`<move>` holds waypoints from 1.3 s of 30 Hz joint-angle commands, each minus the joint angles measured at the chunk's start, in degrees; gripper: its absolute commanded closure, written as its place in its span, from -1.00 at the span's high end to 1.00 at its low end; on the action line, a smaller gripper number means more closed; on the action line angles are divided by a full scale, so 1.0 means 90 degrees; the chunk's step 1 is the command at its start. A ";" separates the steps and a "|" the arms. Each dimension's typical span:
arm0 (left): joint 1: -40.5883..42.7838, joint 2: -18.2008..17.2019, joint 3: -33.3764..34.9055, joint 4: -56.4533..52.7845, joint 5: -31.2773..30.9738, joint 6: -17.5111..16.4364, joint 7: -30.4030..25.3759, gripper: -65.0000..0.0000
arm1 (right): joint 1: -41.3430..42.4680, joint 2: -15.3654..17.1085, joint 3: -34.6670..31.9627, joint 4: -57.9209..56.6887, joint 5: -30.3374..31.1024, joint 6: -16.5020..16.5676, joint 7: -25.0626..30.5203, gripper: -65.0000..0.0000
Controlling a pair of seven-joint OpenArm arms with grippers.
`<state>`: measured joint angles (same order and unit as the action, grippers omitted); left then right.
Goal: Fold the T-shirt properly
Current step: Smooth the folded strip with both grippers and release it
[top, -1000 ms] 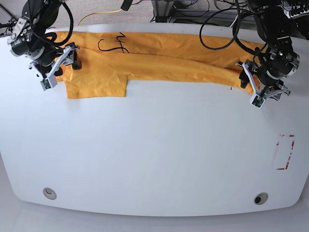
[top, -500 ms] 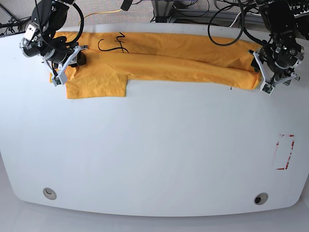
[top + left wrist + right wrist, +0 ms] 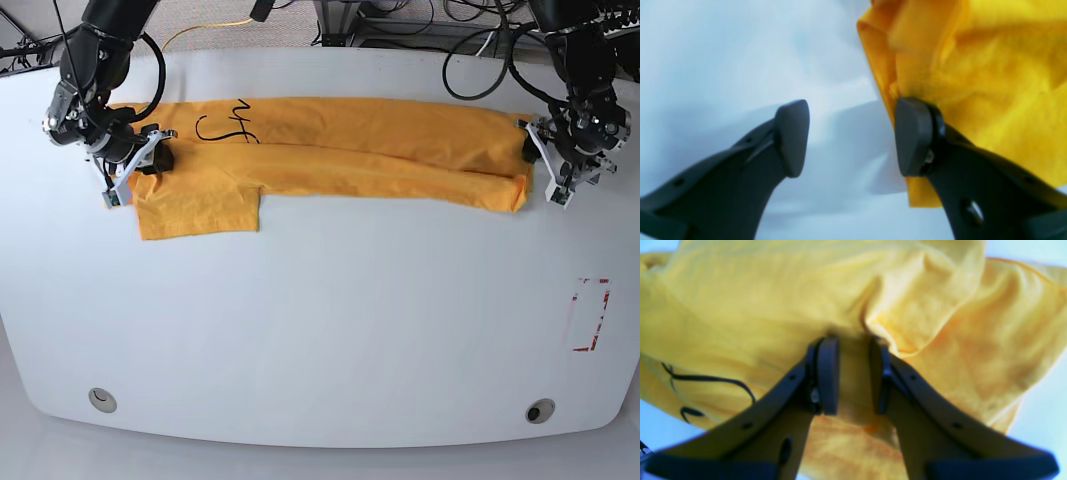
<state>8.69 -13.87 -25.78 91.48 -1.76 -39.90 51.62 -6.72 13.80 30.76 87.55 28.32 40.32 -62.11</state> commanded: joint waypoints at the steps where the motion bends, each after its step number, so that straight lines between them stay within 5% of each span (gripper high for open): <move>1: -0.0140 -0.0037 0.0007 -0.0099 0.0103 -0.0011 0.0150 0.16 | 0.0166 0.0103 0.0015 0.0065 -0.0172 -0.0035 -0.0362 -0.51; 8: -0.0374 -0.0056 0.0007 0.0028 0.0103 -0.0011 0.0170 0.16 | 0.0713 0.0151 0.0025 0.1032 -0.0172 -0.0035 -0.0987 -0.41; 13: -0.0365 -0.0164 0.0007 0.0321 0.0093 -0.0011 0.0502 0.16 | 0.1338 0.0259 0.0035 0.0973 -0.0240 -0.0035 -0.1192 0.29; 16: -0.0365 -0.0164 -0.0012 0.0331 0.0073 -0.0011 0.0580 0.16 | 0.1748 0.0337 -0.0024 0.0495 -0.0240 -0.0035 -0.1182 0.46; 27: -0.0345 -0.0164 -0.0032 0.0507 0.0073 -0.0011 0.0551 0.16 | 0.2822 0.1138 -0.0610 -0.2455 -0.0240 -0.0035 0.0185 0.46; 39: -0.0355 -0.0144 -0.0022 0.0507 0.0064 -0.0011 0.0551 0.16 | 0.2598 0.1011 -0.1089 -0.3032 -0.0182 -0.0035 0.0810 0.45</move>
<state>6.02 -14.48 -25.82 94.94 -1.08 -40.10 57.23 16.32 22.96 20.91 59.46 26.50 39.90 -54.37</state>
